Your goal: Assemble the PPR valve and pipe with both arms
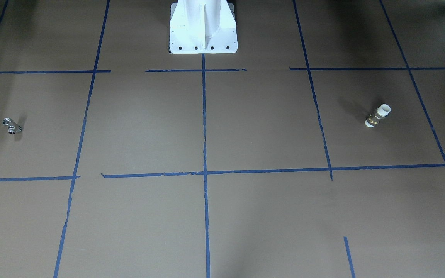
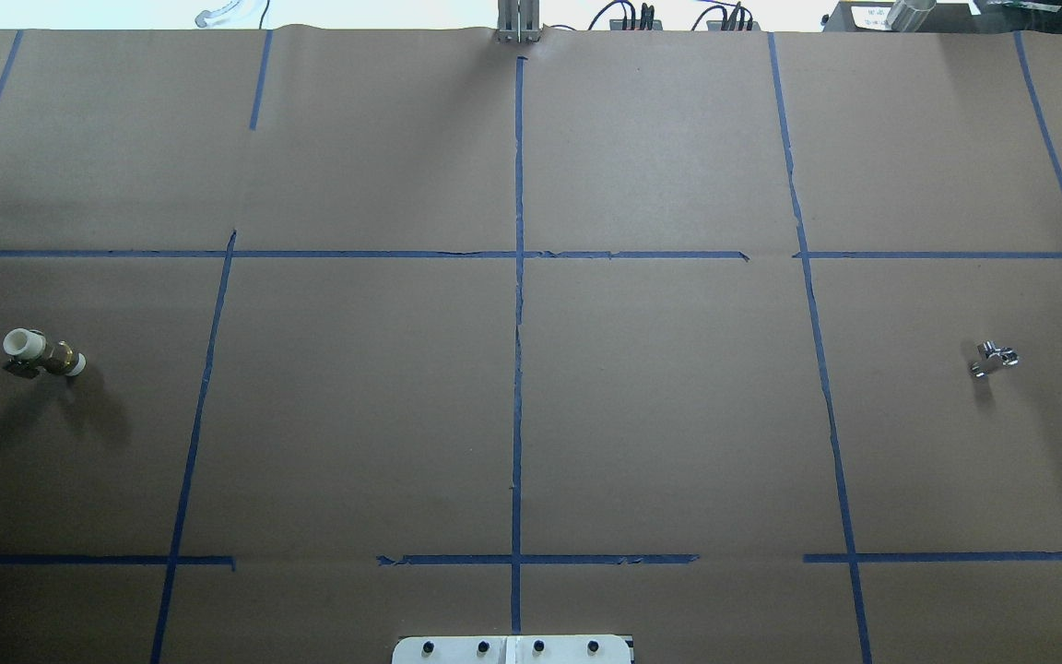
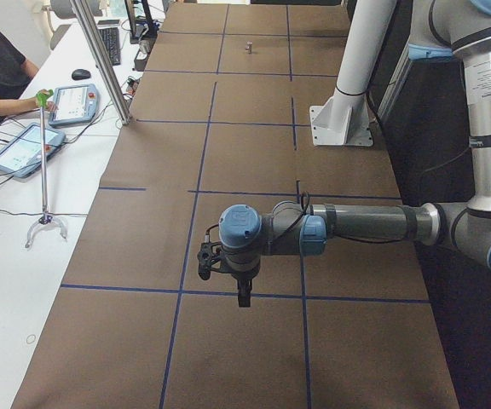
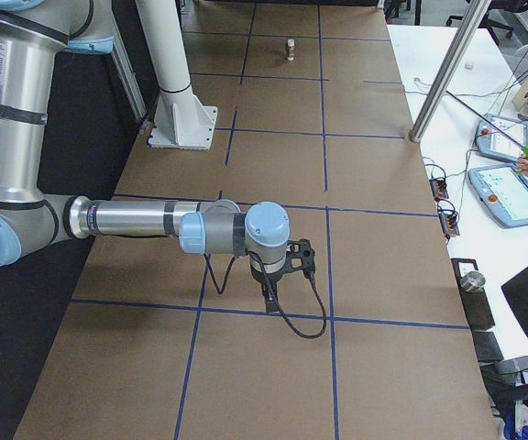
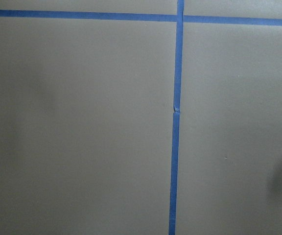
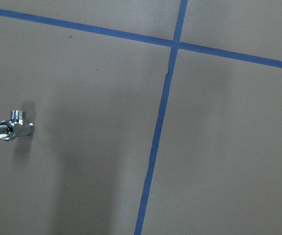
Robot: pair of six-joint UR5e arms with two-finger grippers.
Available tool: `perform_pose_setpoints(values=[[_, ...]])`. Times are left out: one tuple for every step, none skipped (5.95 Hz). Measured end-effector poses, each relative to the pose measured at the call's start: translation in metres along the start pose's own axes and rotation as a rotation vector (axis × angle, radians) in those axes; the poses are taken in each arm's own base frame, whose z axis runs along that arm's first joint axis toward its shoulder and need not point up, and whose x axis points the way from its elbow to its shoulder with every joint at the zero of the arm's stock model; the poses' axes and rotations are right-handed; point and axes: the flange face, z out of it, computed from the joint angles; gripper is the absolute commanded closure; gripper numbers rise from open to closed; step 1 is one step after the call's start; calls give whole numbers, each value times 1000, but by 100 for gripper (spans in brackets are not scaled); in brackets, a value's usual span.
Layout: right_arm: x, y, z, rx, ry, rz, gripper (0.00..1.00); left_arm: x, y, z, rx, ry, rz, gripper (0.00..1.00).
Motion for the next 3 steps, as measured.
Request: perform_pose_setpoints(values=[[0,0,0,0,0,-1,0,3,-1,0,-3,0,4,0],[0,0,0,0,0,-1,0,6,-2,2,-8,-1,9,0],[0,0,0,0,-1,-1,0,8,-3,2,-6,-1,16,0]])
